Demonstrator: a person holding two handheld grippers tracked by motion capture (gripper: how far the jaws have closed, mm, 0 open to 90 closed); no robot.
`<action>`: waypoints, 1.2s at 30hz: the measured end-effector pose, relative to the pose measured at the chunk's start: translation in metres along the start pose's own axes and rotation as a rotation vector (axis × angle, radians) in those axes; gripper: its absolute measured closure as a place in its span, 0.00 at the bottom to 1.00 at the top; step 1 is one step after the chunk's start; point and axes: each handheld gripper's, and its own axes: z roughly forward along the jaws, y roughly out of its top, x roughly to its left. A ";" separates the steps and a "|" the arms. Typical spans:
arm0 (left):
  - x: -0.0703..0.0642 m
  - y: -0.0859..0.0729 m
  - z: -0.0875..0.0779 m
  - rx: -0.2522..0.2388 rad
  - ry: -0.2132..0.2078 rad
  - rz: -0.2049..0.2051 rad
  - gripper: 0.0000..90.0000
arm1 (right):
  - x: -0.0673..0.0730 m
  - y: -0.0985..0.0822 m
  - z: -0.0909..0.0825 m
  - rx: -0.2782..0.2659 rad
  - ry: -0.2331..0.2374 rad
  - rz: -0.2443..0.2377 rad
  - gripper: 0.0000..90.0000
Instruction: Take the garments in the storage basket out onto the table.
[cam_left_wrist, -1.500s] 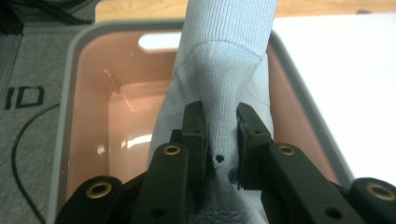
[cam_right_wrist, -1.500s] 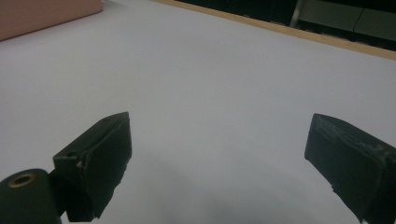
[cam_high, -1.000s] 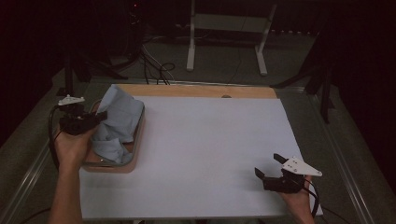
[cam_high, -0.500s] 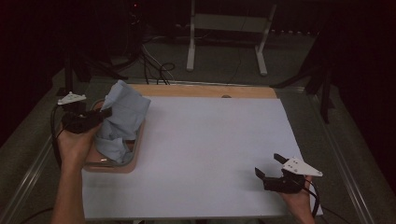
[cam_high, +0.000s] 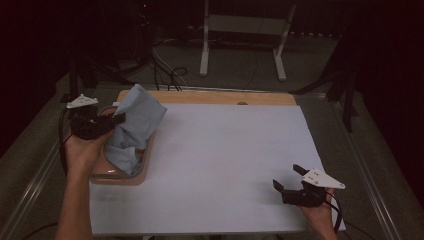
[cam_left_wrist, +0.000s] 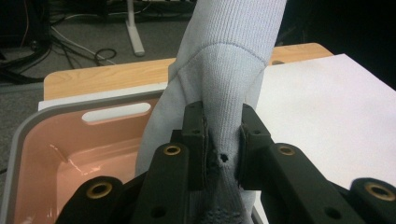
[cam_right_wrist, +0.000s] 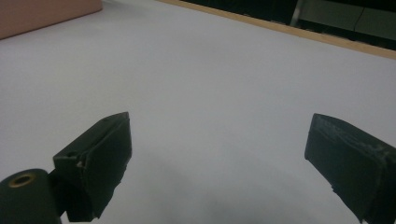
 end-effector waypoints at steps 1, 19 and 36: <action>-0.001 0.001 0.000 -0.003 0.000 0.001 0.87 | 0.000 0.000 0.000 0.000 0.000 0.000 0.08; -0.029 0.026 0.005 -0.021 -0.051 0.053 0.87 | 0.000 0.000 0.001 0.001 0.003 -0.001 0.08; -0.049 0.034 0.023 0.020 -0.084 0.077 0.87 | 0.001 0.000 0.002 0.002 0.007 -0.003 0.08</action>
